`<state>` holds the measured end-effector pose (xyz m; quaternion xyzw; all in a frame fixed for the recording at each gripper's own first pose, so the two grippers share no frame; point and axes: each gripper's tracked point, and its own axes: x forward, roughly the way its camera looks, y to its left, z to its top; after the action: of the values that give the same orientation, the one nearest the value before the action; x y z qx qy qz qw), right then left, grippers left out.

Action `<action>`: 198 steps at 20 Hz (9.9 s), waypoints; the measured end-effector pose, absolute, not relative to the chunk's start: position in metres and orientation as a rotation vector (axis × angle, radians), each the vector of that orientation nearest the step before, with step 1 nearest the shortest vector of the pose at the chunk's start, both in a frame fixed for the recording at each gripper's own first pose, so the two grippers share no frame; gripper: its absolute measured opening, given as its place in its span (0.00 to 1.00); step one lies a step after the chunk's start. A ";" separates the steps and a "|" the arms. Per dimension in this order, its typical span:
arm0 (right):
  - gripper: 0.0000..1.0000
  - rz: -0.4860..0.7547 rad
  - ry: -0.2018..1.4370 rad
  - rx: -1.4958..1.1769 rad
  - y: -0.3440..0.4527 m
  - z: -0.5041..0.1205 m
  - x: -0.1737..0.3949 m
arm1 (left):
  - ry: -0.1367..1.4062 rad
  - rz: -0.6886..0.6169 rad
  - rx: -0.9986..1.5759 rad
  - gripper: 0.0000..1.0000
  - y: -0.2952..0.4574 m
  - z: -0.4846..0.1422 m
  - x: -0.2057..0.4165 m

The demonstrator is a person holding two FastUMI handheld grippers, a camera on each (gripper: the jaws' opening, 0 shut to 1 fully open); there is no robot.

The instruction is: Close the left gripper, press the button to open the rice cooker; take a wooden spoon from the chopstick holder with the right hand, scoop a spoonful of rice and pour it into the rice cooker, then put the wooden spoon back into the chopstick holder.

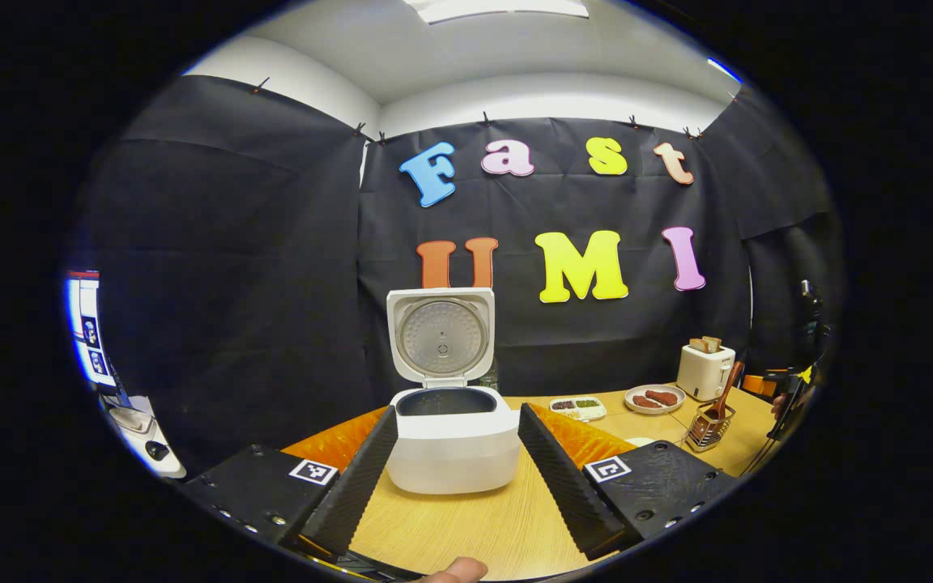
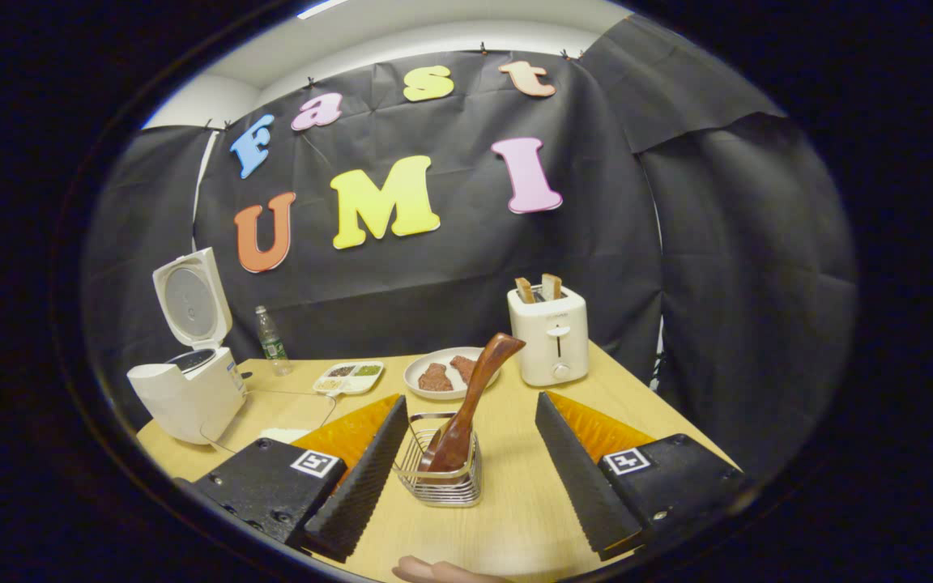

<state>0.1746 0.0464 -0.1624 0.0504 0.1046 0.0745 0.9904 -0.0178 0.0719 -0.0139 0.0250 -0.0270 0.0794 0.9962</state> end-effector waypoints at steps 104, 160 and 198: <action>0.11 0.592 0.589 1.470 0.262 -0.148 0.194 | -0.004 0.162 0.077 0.94 0.110 -0.026 -0.080; 0.12 0.814 0.107 -0.180 0.654 -0.049 0.226 | 0.020 0.430 0.004 0.94 0.200 -0.013 -0.114; 0.15 0.499 -0.122 -0.130 0.257 0.030 0.137 | -0.090 0.190 0.086 0.94 0.052 0.020 -0.016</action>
<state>0.1365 0.2572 0.0296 -0.0640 -0.0605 0.2466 0.9651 -0.0165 0.0516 0.0203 0.0429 -0.0447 0.0948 0.9936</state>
